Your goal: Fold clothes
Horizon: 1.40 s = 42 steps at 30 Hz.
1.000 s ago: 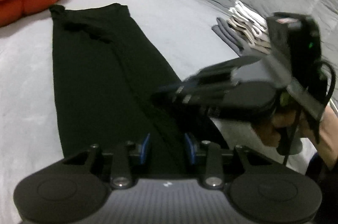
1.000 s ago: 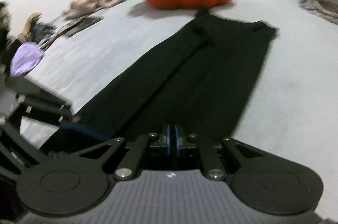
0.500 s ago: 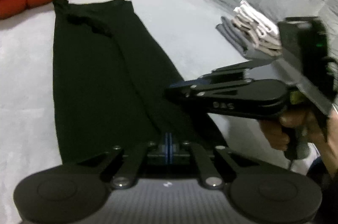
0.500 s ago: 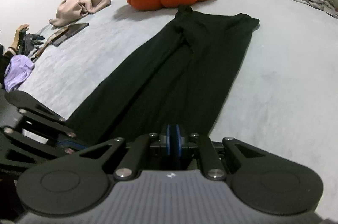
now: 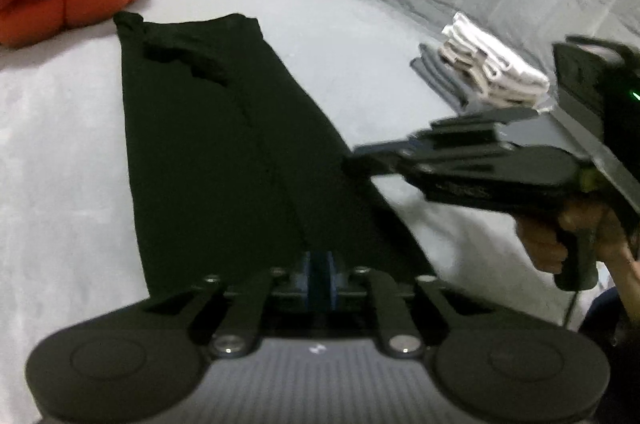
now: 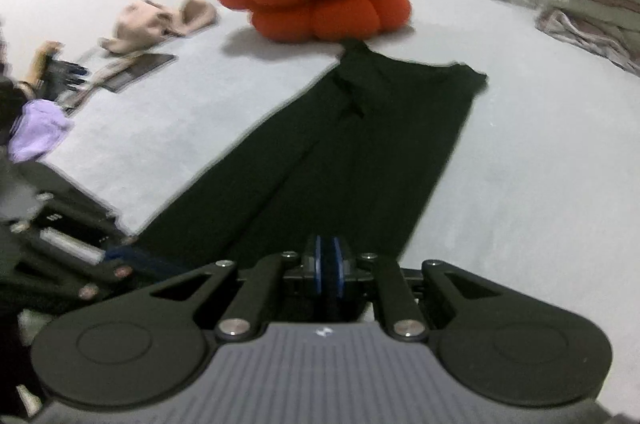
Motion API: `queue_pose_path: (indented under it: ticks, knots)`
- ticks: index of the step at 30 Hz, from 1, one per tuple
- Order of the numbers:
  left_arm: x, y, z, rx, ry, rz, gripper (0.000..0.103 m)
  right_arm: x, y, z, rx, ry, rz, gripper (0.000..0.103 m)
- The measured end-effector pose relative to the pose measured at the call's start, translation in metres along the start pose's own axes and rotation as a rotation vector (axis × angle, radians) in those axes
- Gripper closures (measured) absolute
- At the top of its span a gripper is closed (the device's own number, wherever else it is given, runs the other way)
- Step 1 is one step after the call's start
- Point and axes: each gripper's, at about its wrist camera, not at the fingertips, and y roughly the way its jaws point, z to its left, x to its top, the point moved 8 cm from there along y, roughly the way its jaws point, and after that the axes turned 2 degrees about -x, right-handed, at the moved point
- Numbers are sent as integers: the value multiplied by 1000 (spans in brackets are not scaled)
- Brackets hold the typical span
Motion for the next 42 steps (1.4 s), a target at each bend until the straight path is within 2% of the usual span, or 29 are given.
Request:
queue_pose_path:
  ticks: [2, 3, 4, 6, 8, 9, 10, 12, 24, 27, 30, 32, 34, 35, 36, 38, 42]
  knots:
    - [-3, 1, -4, -27, -2, 10, 82, -8, -6, 1, 24, -8, 20, 79]
    - [-5, 1, -8, -41, 11, 20, 81, -12, -6, 1, 27, -11, 33, 66]
    - [-9, 3, -12, -49, 32, 31, 80, -15, -3, 1, 21, -12, 47, 61]
    - [-17, 7, -19, -46, 70, 57, 81, -21, 2, 1, 13, -17, 72, 61]
    - [-27, 13, -24, -22, 113, 85, 84, -22, 10, 5, 21, -33, 91, 67]
    - [-32, 16, -27, -2, 142, 95, 88, -24, 16, 6, 2, -44, 109, 92]
    - [-34, 16, -29, 10, 164, 97, 89, -25, 21, 6, -30, -59, 120, 102]
    - [-37, 15, -32, 28, 203, 97, 91, -23, 25, 8, -56, -82, 110, 102]
    - [-42, 9, -31, 12, 210, 102, 93, -21, 20, 0, -129, -51, 60, 102]
    - [-43, 10, -32, 14, 211, 104, 93, -18, 16, -2, -135, -33, 44, 98]
    - [-44, 10, -33, 17, 215, 108, 93, -16, 8, 4, -82, -41, 35, 97]
    - [-45, 10, -33, 18, 217, 110, 93, -17, 3, 12, -24, -60, 40, 92]
    - [-46, 10, -33, 18, 219, 112, 93, -28, -2, 31, 111, -117, 99, 92]
    - [-46, 10, -33, 17, 218, 113, 93, -36, -1, 36, 132, -149, 136, 94]
    - [-46, 11, -33, 17, 216, 114, 93, -44, 4, 37, 100, -188, 167, 103]
    - [-47, 11, -33, 19, 220, 114, 93, -49, 10, 30, 23, -218, 171, 103]
    - [-48, 11, -33, 20, 221, 112, 93, -34, 12, -2, -116, -130, 137, 103]
